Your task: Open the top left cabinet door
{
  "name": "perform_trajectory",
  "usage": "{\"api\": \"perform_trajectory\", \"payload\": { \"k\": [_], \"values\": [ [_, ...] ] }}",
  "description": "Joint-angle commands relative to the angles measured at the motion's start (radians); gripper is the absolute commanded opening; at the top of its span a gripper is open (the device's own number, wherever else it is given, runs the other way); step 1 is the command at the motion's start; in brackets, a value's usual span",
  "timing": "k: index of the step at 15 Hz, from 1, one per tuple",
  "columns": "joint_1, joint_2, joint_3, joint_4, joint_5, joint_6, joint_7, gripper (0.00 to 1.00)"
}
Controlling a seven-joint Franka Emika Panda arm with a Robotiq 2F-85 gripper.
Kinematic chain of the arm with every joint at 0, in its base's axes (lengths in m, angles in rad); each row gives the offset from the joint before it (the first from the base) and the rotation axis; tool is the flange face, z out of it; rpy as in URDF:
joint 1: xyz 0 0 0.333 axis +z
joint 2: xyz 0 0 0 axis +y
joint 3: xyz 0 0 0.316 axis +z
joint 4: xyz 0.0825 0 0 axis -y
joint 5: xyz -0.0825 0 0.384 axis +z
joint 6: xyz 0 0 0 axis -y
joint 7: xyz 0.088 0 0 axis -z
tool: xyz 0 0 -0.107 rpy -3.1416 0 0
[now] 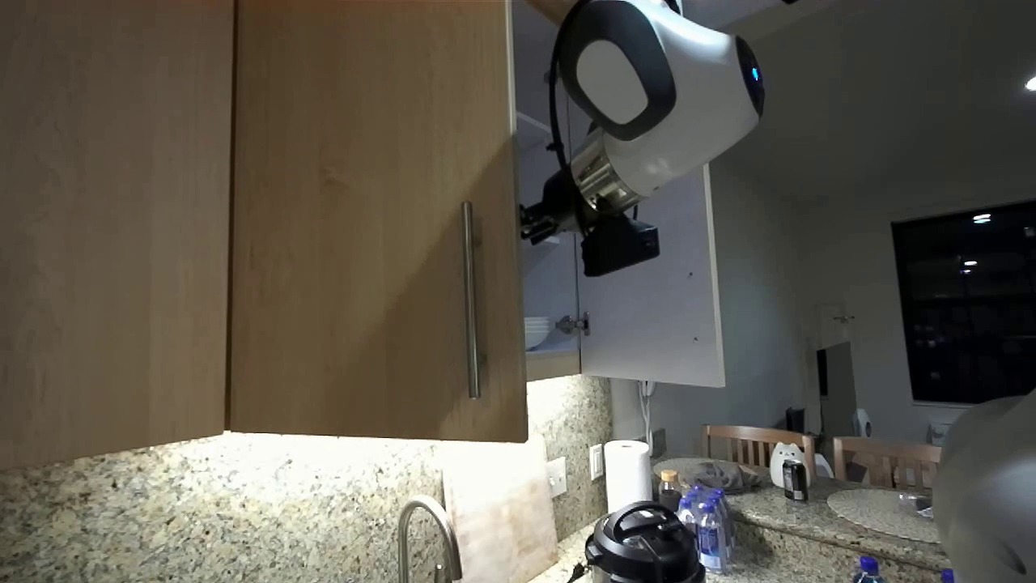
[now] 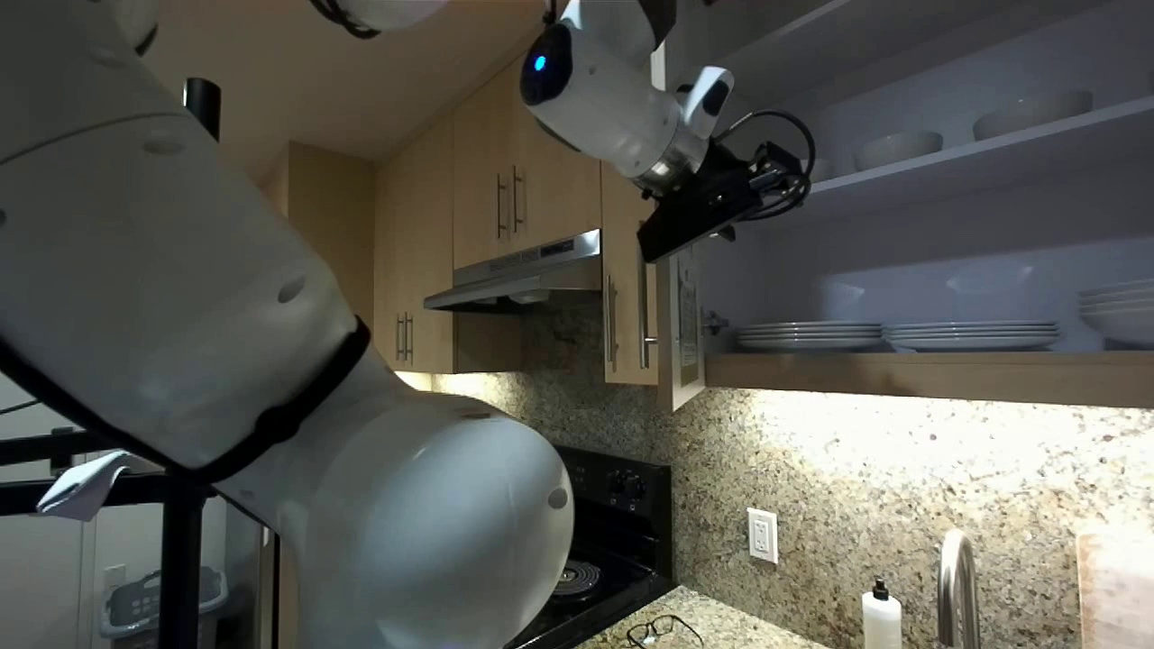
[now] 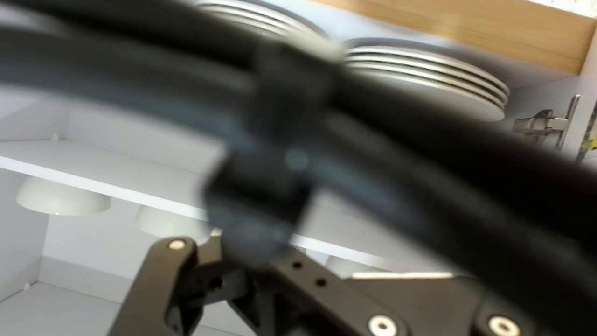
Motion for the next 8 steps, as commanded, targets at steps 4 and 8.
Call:
{"api": "perform_trajectory", "payload": {
  "k": [4,8],
  "values": [
    [-0.011,-0.008,0.115,0.001,0.022,0.007,-0.031,1.00],
    [-0.029,-0.026,0.202,-0.003,0.034,0.005,-0.031,1.00]
  ]
}}
